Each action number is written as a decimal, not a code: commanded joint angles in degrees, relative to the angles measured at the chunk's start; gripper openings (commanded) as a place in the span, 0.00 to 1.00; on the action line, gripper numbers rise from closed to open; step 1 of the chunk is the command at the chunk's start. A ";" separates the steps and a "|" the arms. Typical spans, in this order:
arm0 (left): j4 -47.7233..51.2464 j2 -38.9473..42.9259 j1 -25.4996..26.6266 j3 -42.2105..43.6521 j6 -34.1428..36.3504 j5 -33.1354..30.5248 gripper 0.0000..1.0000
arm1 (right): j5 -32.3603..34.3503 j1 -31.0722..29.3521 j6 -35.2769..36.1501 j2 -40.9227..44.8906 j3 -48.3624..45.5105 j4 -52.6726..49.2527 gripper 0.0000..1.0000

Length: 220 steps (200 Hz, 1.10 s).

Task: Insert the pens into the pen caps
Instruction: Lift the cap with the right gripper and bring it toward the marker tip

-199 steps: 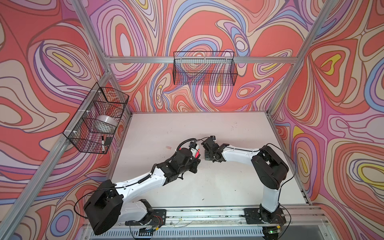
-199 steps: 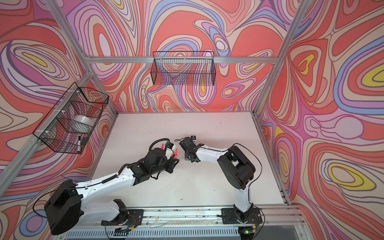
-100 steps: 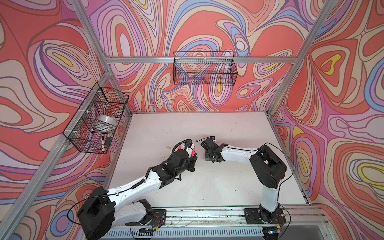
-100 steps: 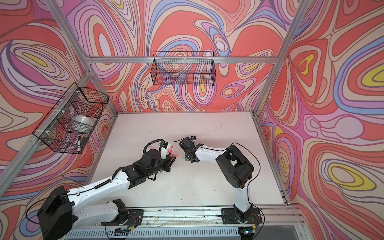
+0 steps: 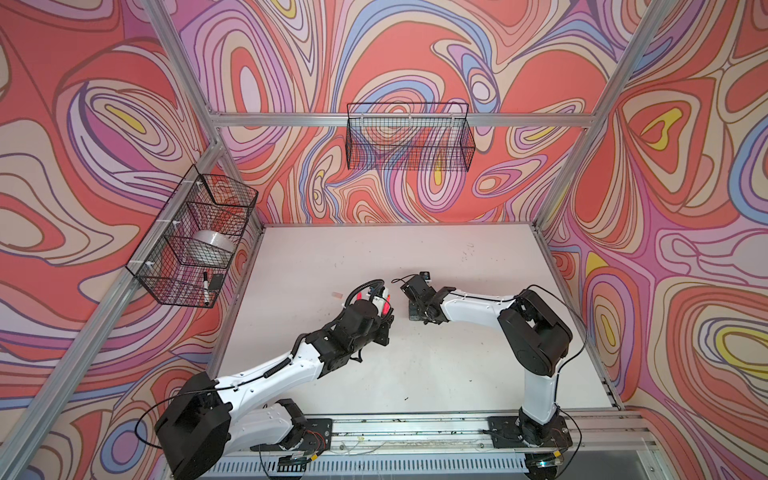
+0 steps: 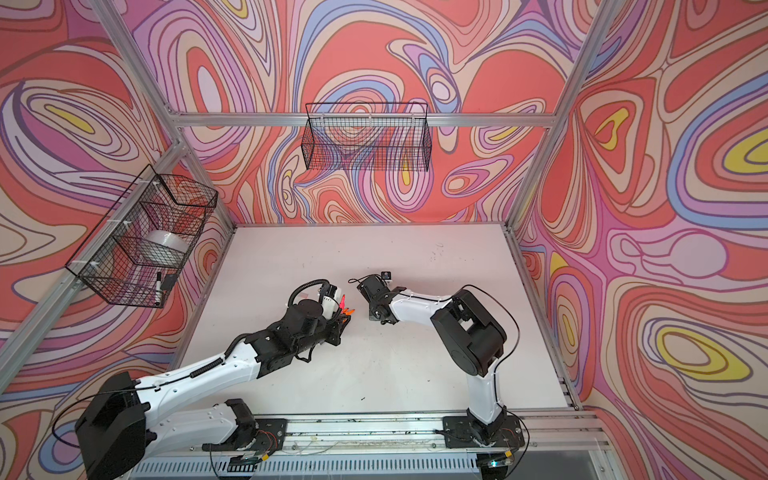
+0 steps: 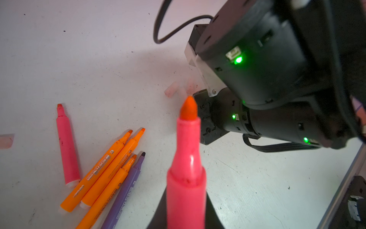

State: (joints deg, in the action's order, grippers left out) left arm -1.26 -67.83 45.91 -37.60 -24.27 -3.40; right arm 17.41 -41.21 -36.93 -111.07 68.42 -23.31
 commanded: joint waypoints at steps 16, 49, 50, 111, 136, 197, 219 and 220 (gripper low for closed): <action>-0.32 -1.32 -0.08 -1.51 -1.79 1.09 0.00 | 0.35 0.25 -0.59 0.27 -1.18 -0.10 0.09; 2.35 -0.62 -0.06 -1.86 -3.15 -4.12 0.00 | -0.23 0.25 -1.34 5.28 -4.83 3.80 0.04; 2.38 -0.54 -0.05 -1.90 -3.11 -4.14 0.00 | -0.25 0.25 -1.36 5.53 -5.03 3.97 0.04; -8.25 3.95 -0.05 3.62 2.41 14.02 0.00 | -2.33 0.25 -1.82 28.26 -18.76 18.32 0.01; -9.36 3.16 -0.08 3.24 2.44 17.57 0.00 | -4.60 0.25 -1.60 37.39 -24.28 24.92 0.01; -10.55 0.52 -0.03 2.02 2.01 23.02 0.00 | -14.16 0.11 -5.55 42.60 -31.35 47.07 0.00; -10.78 0.24 -0.03 1.97 1.90 23.70 0.00 | -16.37 -1.02 -7.43 40.52 -32.10 55.10 0.00; -10.78 0.20 -0.03 1.99 1.88 23.70 0.00 | -16.36 -1.09 -7.49 40.46 -32.11 55.38 0.00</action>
State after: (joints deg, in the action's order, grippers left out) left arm -10.11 -67.22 45.80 -34.76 -22.70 17.61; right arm 5.82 -41.34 -41.65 -68.93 37.45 18.41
